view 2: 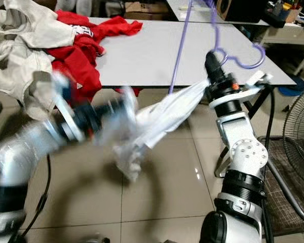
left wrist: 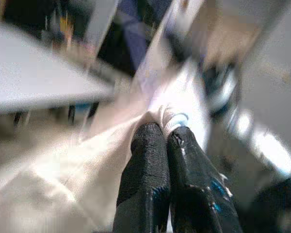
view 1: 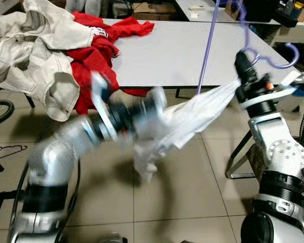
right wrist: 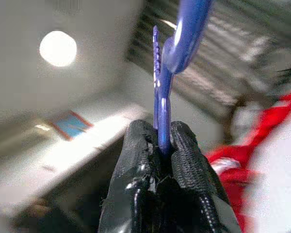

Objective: Hang hanger

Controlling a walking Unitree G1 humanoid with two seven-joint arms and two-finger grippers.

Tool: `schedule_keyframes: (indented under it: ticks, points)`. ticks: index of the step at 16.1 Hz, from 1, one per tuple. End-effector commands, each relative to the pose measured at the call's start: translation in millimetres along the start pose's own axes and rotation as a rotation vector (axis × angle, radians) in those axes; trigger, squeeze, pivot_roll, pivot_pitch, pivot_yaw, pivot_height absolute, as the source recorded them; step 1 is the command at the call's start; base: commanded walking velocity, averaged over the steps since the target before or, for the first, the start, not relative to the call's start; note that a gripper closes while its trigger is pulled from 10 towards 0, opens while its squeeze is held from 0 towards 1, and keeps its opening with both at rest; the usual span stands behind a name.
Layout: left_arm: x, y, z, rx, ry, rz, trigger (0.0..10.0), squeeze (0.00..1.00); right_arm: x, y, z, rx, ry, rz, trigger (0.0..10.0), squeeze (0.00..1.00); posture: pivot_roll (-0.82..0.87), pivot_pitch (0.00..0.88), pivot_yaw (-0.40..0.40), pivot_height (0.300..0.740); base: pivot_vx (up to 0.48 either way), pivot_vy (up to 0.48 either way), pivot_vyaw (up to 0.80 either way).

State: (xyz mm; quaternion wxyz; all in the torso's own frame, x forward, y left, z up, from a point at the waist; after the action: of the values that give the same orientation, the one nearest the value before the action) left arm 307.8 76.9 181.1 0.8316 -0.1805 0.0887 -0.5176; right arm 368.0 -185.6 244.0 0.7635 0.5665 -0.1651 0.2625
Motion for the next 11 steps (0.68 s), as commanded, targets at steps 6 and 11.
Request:
schedule_keyframes:
  ticks: [6,11]
  points:
    - [3.7,-30.1,-20,0.034,0.123,-0.163,0.0,0.00,4.4,-2.5,42,0.001,-0.237,-0.011,10.0,0.00,0.04,0.000,-0.056,0.740,0.000,0.000,0.00]
    - [-14.0,-29.1,-12,0.034,0.084,-0.168,0.0,0.00,3.1,-38.2,47,-0.518,-0.118,-0.266,10.0,0.00,0.05,0.000,-0.065,0.740,0.000,0.000,0.00]
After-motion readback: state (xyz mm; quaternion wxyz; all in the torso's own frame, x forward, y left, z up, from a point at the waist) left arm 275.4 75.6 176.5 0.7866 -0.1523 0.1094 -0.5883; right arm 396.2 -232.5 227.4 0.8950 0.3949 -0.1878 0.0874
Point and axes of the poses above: a point about 5 cm out from each wrist's last joint towards the gripper, its own x axis pointing out of the wrist towards the gripper, its own z axis along the axis of the wrist's last joint, y = z × x, the point moved 5 cm from there along x, pointing out of the wrist towards the gripper
